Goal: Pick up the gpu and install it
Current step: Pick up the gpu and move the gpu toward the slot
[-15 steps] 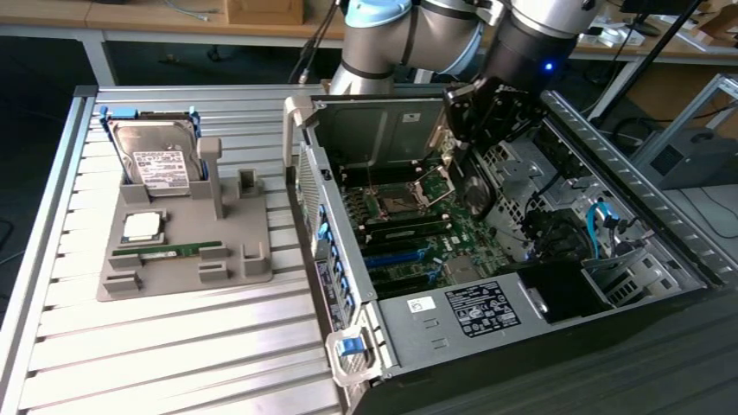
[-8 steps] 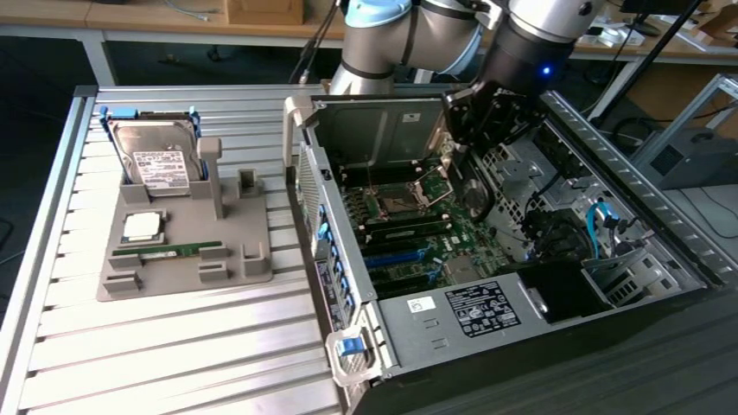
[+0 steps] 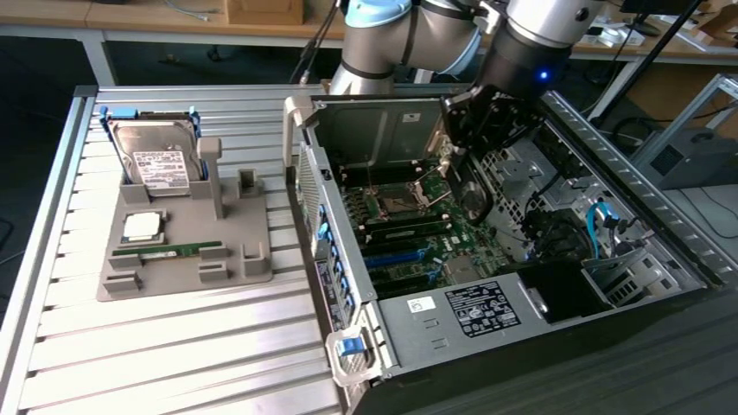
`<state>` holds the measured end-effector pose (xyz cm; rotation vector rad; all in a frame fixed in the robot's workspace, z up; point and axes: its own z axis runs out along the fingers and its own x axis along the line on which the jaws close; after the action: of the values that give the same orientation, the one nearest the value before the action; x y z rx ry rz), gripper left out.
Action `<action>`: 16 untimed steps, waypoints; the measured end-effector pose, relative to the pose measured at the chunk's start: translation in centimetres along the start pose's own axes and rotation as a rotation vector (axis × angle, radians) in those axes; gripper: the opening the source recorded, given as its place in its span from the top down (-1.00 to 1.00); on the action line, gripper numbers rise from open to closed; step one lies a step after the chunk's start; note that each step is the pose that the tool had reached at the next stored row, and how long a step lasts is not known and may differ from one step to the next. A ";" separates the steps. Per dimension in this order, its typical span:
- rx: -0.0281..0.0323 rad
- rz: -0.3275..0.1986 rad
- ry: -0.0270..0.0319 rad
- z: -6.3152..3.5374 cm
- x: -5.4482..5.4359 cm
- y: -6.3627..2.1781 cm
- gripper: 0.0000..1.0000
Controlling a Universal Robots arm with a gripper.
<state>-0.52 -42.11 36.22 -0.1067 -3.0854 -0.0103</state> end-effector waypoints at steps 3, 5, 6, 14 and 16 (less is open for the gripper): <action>0.0000 0.000 0.0000 0.15 0.0 0.00 0.47; 0.0001 0.000 0.0000 0.27 0.0 0.00 0.47; 0.0000 0.000 0.0000 0.31 0.0 0.00 0.47; 0.0000 0.000 0.0000 0.68 0.0 0.00 0.47; 0.0000 0.000 0.0000 0.76 0.0 0.00 0.47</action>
<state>-0.52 -42.11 35.46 -0.1067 -3.0854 -0.0103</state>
